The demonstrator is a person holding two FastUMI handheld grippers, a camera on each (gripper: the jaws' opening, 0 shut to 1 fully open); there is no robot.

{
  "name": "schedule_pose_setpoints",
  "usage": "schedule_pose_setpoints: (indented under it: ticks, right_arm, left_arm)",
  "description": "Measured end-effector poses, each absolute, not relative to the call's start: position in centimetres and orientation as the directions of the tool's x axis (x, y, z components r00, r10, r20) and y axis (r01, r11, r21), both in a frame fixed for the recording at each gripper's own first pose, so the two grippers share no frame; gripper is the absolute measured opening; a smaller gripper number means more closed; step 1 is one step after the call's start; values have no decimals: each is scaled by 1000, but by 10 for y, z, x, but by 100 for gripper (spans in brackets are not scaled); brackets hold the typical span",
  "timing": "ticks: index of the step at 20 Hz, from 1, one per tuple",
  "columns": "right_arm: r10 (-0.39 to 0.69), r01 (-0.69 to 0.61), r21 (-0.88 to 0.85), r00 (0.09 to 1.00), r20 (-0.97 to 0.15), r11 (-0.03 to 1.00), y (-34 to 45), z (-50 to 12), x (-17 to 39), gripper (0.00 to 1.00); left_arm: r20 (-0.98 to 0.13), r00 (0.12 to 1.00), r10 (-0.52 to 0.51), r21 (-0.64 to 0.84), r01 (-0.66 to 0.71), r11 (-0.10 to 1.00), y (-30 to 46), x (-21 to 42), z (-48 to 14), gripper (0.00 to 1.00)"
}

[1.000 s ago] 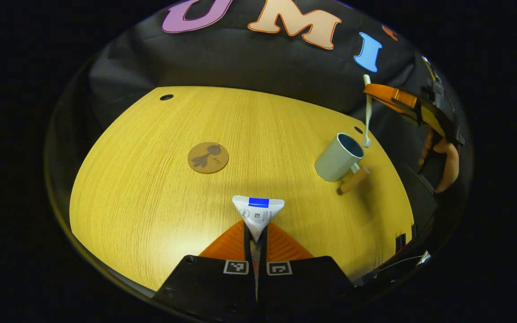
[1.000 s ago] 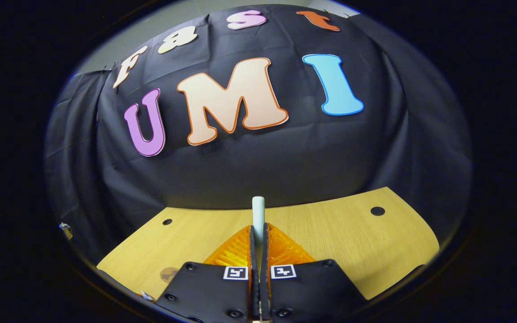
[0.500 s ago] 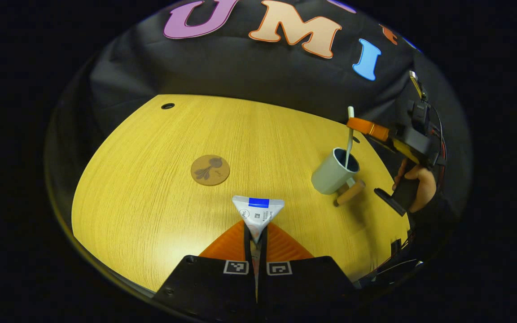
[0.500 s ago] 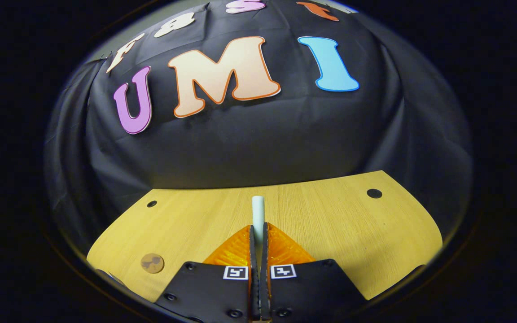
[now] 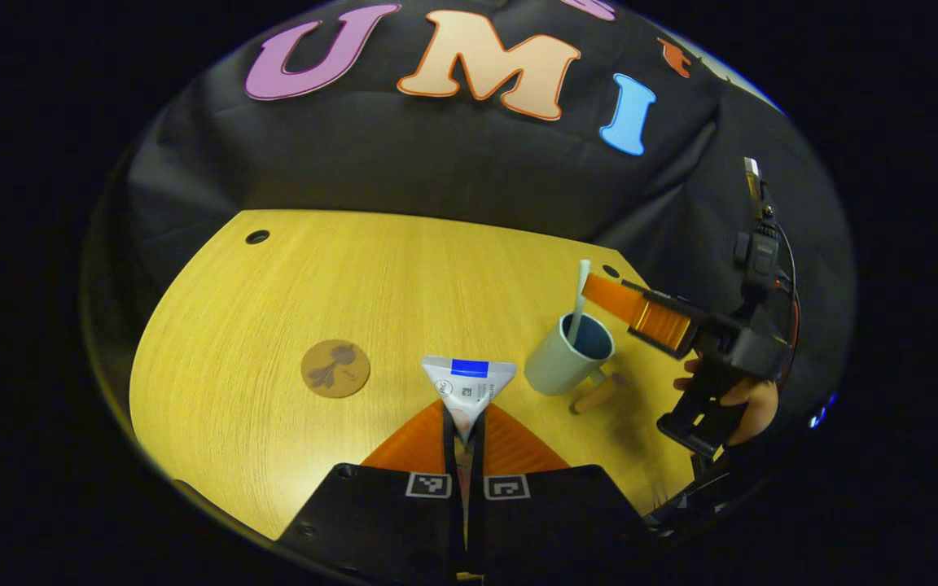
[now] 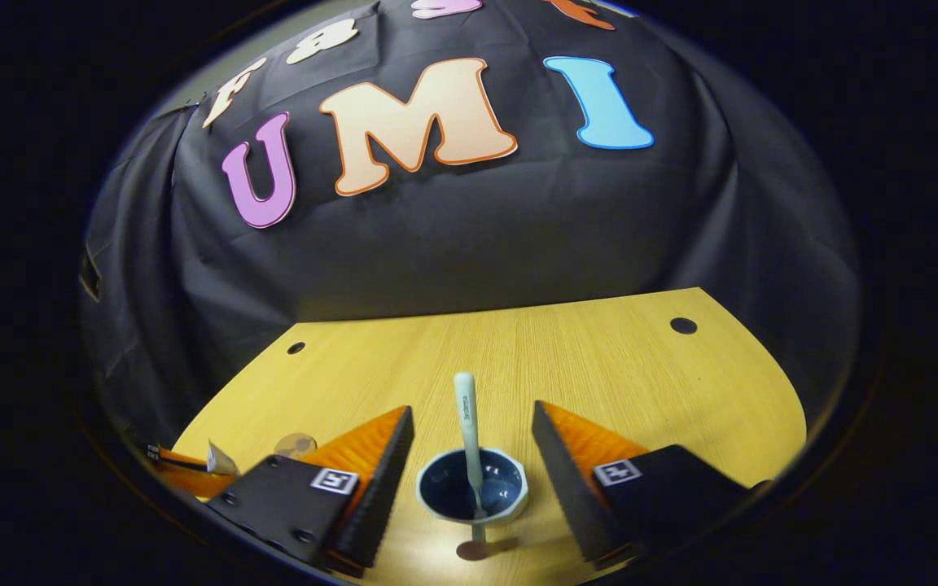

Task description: Put the toothbrush and toothpaste on the desktop into the cup, then pick up the cup and place it on the coaster on the desktop.

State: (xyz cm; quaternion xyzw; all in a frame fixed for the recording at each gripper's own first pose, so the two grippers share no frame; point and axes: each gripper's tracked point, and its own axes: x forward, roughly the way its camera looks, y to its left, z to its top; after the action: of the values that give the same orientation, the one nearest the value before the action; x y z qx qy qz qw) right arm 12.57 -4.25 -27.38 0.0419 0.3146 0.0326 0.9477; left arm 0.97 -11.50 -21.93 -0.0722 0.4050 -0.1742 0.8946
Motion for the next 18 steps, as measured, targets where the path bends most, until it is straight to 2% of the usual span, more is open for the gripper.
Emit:
schedule_pose_setpoints:
  ticks: [1,3,4,11,13,14,18]
  right_arm:
    - [80,-28,96,804,-590,995,-47,-271,118,100]
    - [56,-7,85,808,-587,996,-59,-265,103,96]
    - [43,7,82,808,-587,997,-66,-262,95,99]
    - [-56,126,73,789,-611,989,-110,-258,41,99]
    - [-76,151,70,784,-616,986,-117,-256,29,99]
    - [-85,160,67,782,-617,985,-120,-255,24,95]
    - [-117,189,52,775,-620,981,-130,-250,11,95]
  left_arm:
    - [-693,609,-385,-276,270,923,-122,13,-216,0]
    - [-675,608,-417,-286,305,908,-136,22,-211,0]
    - [-663,613,-430,-291,319,902,-142,25,-208,0]
    - [-511,647,-566,-358,438,824,-201,64,-167,2]
    - [-465,650,-601,-372,473,799,-219,76,-154,0]
    - [-441,653,-616,-373,490,788,-227,82,-148,0]
    - [-372,655,-658,-383,537,751,-260,106,-136,0]
